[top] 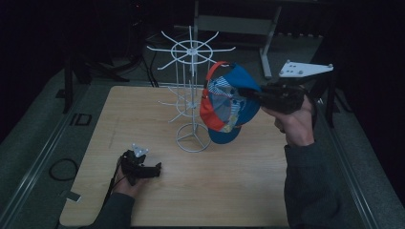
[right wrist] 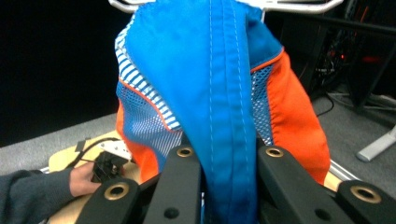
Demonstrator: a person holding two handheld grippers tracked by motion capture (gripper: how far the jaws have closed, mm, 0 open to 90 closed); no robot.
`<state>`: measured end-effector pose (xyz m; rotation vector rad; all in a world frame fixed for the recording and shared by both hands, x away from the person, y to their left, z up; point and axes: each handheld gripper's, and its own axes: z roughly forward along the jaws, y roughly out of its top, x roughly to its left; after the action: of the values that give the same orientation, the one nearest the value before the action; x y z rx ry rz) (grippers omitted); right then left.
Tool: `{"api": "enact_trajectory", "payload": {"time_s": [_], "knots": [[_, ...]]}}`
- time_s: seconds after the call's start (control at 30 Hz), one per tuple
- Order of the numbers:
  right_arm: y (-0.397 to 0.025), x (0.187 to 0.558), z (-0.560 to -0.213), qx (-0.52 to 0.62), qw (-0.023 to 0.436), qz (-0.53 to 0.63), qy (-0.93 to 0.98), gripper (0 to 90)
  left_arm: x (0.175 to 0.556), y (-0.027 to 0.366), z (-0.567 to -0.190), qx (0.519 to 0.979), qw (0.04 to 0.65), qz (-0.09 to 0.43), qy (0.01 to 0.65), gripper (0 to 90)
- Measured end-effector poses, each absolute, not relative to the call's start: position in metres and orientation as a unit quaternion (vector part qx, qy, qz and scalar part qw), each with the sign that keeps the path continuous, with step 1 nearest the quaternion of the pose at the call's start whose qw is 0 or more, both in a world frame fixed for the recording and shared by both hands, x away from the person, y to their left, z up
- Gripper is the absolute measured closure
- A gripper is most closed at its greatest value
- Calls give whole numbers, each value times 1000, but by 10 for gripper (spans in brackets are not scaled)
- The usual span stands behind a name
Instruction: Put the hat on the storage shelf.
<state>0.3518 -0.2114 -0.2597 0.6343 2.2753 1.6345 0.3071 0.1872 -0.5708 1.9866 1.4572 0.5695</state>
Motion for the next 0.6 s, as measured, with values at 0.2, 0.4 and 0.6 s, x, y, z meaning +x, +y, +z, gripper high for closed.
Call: {"api": "enact_trajectory", "payload": {"time_s": [0.2,0.4,0.6], "knots": [[-200,358,-266,222,130,554,792,848,307,187,-571,750,300,215,549,1],[-193,360,-269,220,136,544,799,834,307,188,-570,751,299,214,548,1],[-195,360,-273,224,151,528,805,715,307,187,-570,750,300,213,549,1]]}}
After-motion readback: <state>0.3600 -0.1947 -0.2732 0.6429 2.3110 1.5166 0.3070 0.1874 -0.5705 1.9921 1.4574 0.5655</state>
